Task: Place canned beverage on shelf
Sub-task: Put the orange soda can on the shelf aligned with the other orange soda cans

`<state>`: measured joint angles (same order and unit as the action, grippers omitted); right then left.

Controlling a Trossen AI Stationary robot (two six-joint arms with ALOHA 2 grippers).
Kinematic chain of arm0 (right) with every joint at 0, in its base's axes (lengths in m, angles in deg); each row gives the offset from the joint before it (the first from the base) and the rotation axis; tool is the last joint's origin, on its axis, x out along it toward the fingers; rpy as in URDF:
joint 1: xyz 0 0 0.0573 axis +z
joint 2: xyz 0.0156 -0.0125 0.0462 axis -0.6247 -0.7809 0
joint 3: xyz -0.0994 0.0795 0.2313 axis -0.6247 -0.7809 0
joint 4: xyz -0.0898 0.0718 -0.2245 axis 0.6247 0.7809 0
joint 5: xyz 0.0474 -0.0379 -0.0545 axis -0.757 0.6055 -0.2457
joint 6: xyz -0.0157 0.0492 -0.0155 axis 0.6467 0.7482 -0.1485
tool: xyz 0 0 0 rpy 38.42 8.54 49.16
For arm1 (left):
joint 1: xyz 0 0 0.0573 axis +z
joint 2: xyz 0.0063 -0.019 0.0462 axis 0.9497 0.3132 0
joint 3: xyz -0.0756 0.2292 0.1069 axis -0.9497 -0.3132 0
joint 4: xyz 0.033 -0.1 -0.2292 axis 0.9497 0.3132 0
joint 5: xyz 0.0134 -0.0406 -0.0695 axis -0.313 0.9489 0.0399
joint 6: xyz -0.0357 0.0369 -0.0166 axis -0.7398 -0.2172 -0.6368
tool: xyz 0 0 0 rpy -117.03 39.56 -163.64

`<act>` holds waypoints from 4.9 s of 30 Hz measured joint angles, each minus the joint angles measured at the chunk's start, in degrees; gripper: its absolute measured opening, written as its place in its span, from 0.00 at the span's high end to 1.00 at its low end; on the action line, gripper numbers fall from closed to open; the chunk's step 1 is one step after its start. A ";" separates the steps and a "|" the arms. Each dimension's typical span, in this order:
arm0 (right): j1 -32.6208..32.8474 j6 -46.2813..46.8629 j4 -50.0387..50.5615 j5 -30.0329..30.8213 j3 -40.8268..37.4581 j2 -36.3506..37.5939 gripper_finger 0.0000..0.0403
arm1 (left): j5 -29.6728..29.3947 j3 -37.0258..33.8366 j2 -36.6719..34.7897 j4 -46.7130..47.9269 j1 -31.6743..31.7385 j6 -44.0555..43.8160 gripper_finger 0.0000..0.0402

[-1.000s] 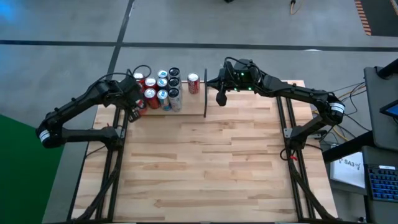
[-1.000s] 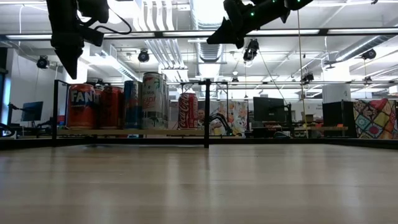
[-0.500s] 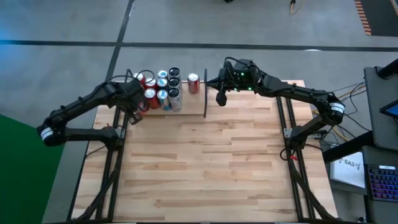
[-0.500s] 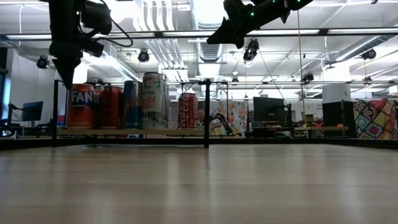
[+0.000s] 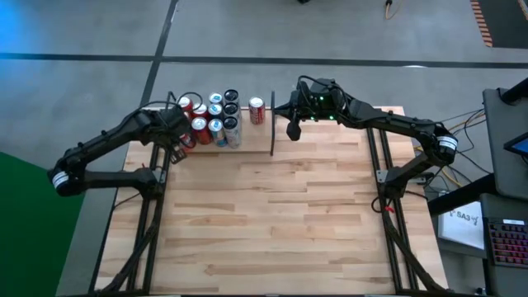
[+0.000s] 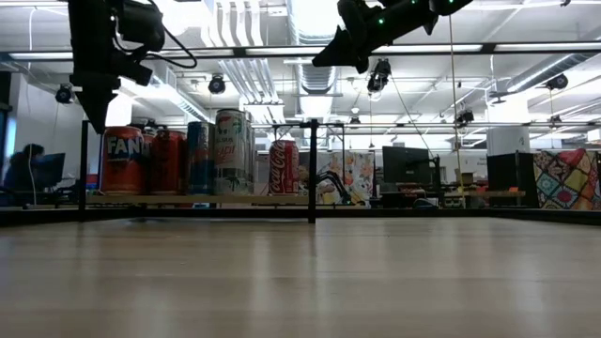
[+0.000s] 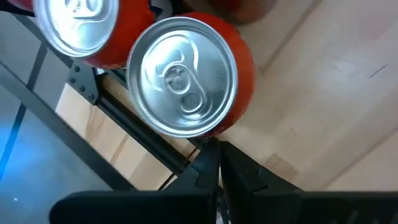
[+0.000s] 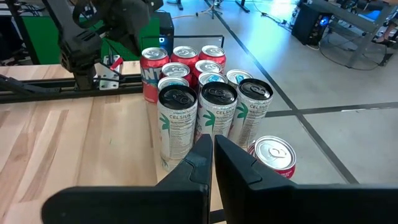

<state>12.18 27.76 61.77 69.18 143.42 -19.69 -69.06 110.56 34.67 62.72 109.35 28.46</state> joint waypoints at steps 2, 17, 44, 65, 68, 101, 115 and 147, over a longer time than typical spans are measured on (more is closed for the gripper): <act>0.00 0.00 -0.01 0.00 0.00 0.00 0.98 | -0.33 0.00 -0.67 0.01 0.00 -0.14 1.00; 0.00 0.00 -0.07 0.00 0.00 0.00 0.98 | 3.43 0.00 -5.18 -3.56 0.00 -2.88 1.00; 0.00 0.51 -0.98 0.01 0.02 0.00 0.98 | 1.16 0.01 -0.71 -13.48 0.00 4.21 1.00; -0.01 0.49 -1.26 0.02 0.02 0.00 0.98 | 17.02 3.61 -6.53 -5.39 -0.07 2.26 1.00; 0.00 0.48 -1.40 0.00 0.02 0.00 0.98 | 18.07 2.39 -6.60 -3.46 -0.07 0.28 1.00; -0.02 0.46 -1.42 0.00 0.02 0.00 0.98 | 2.13 0.74 -3.99 -3.71 -0.07 -0.93 1.00; -0.01 0.46 -1.40 0.00 0.02 0.00 0.98 | -1.86 0.74 -3.90 -3.41 -0.05 -1.55 1.00; -0.01 0.46 -1.39 0.00 0.02 0.00 0.98 | 9.65 1.94 -1.77 -5.71 -0.07 6.50 1.00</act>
<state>12.16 28.22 60.38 69.18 143.44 -19.69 -59.40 112.50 32.90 57.01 109.29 34.96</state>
